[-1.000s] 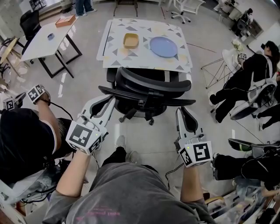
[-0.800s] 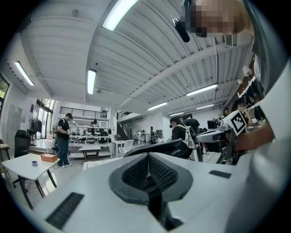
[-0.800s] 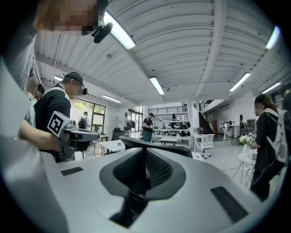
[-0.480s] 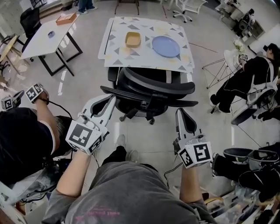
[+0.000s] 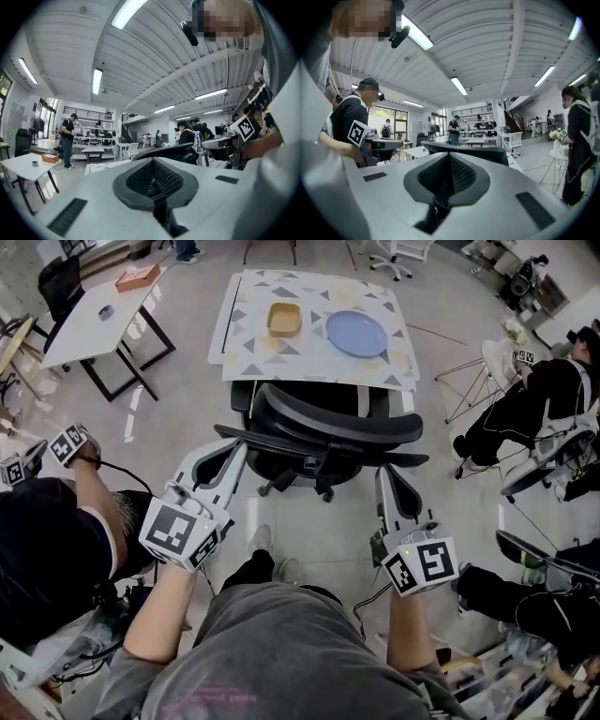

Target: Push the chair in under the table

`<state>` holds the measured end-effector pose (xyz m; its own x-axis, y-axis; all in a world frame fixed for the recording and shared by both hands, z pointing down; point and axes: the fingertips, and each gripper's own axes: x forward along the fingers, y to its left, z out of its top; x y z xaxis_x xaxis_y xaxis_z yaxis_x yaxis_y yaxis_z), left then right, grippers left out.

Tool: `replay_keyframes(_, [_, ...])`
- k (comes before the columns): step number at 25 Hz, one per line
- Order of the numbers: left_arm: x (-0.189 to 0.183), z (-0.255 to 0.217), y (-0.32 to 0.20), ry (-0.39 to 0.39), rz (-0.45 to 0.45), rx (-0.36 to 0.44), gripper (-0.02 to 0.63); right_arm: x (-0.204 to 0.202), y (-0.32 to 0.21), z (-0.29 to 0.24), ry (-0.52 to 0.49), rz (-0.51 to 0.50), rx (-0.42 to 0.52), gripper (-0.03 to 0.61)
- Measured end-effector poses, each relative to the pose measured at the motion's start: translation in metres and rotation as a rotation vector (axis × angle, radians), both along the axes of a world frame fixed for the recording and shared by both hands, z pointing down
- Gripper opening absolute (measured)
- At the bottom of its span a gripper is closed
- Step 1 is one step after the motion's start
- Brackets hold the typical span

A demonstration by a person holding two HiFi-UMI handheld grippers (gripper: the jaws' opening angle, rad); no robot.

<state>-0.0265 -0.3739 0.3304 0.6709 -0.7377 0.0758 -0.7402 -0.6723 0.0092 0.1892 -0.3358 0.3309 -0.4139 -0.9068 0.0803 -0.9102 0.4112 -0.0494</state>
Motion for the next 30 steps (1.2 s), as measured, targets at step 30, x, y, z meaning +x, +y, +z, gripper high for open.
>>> replay_keyframes(30, [0.017,0.009,-0.014,-0.017,0.023,-0.031,0.000,0.011,-0.011,0.010,-0.003,-0.001,-0.024,0.003])
